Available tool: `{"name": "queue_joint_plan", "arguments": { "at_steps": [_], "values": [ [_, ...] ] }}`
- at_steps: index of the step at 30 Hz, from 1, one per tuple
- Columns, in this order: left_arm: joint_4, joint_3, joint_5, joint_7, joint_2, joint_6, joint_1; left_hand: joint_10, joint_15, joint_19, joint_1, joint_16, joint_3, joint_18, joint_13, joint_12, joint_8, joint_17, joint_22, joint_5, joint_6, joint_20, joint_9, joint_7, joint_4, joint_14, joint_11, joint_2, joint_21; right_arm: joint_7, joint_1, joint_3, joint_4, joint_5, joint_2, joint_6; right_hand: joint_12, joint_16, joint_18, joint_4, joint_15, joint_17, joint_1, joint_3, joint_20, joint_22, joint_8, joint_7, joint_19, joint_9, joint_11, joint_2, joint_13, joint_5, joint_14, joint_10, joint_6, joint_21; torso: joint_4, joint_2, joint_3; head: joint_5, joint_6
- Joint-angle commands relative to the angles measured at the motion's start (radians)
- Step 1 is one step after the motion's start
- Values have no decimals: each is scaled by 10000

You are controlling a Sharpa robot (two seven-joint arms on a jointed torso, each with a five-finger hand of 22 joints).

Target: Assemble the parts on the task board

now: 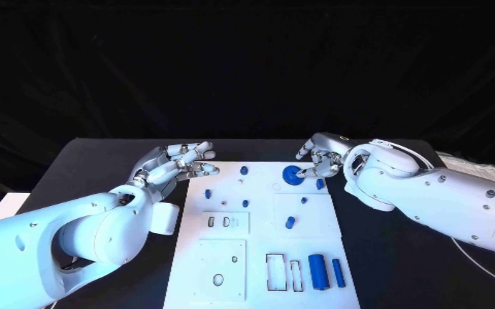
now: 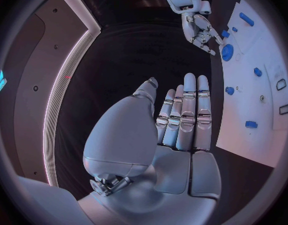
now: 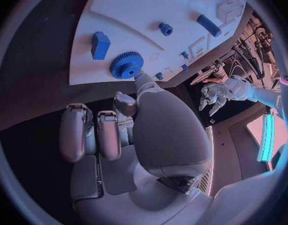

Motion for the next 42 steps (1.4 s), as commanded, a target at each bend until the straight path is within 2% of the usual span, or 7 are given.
{"name": "queue_joint_plan", "arguments": {
  "at_steps": [1, 11, 27, 35, 37, 39, 42],
  "values": [
    [-9, 7, 31, 44, 22, 242, 13, -84, 8, 94, 13, 61, -2, 111, -16, -34, -53, 16, -14, -45, -9, -6, -16, 31, -58, -43, 3, -40, -21, -156, -42, -1, -68, 151, 95, 434, 241, 70, -152, 72, 64, 1242, 115, -17, 42, 45, 78, 3, 13, 14, 2, 36, 270, 56, 758, 66, 66, 50, 11, 10, 3, 25, -44],
    [-27, 7, 31, 33, 20, 237, 13, -84, 8, 94, 13, 61, -2, 111, -16, -34, -53, 16, -14, -45, -9, -6, -16, 31, -58, -43, 3, -40, -21, -113, -117, -11, -290, 214, 336, 586, 1041, 255, -173, 49, 62, 1571, 196, -23, 42, 170, 163, -15, 46, 24, -7, 146, 1131, 81, 816, 257, 205, 126, -1, 8, -13, 58, -97],
    [-33, 7, 31, 20, 18, 251, 13, -89, 10, 94, 18, 63, 0, 110, -17, -43, -60, 35, -17, -44, -10, -4, -15, 28, -69, -52, 2, -34, -24, -128, -165, -38, -577, 154, 568, 747, 2023, 486, -213, -138, 61, 1988, 358, 63, 45, 396, 268, -33, 121, 29, -18, 389, 2143, 134, 893, 524, 424, 256, 3, 18, -6, 102, -144],
    [-41, 7, 31, 16, 21, 262, 13, -89, 10, 94, 18, 63, 0, 110, -17, -43, -60, 35, -17, -44, -10, -4, -15, 28, -69, -52, 2, -34, -24, -110, -201, -49, -549, -899, 629, 613, 2955, 589, -266, -244, 14, 2179, 290, 83, 18, 682, 490, -133, 248, 99, -91, 534, 3001, 140, 930, 893, 912, 406, -5, 12, -12, 122, -155],
    [-41, 7, 31, 16, 20, 264, 13, -89, 10, 94, 18, 63, 0, 110, -17, -43, -60, 35, -17, -44, -10, -4, -15, 28, -69, -52, 2, -34, -24, -114, -213, -50, -527, -1159, 628, 561, 3166, 605, -280, -326, -37, 2208, 366, 157, -20, 767, 610, -213, 287, 153, -157, 611, 3197, 37, 936, 977, 1172, 450, -8, 13, -13, 120, -158],
    [-40, 7, 31, 16, 18, 267, 13, -89, 10, 94, 18, 63, 0, 110, -17, -43, -60, 35, -17, -44, -10, -4, -15, 28, -69, -52, 2, -34, -24, -103, -231, -52, -487, -1522, 623, 438, 3295, 621, -299, -513, -130, 2239, 615, 422, -100, 869, 727, -326, 332, 216, -258, 788, 3339, -428, 941, 1020, 1458, 502, -5, 22, -7, 113, -159],
    [-39, 7, 31, 20, 16, 295, 13, -89, 10, 94, 18, 63, 0, 110, -17, -43, -60, 35, -17, -44, -10, -4, -15, 28, -69, -52, 2, -34, -24, -21, -250, -53, -438, -1763, 617, 190, 3368, 634, -318, -722, -201, 2265, 878, 802, -177, 955, 778, -403, 369, 257, -337, 1002, 3433, -837, 946, 1046, 1635, 544, -4, 17, -8, 121, -159]
  ]
}}
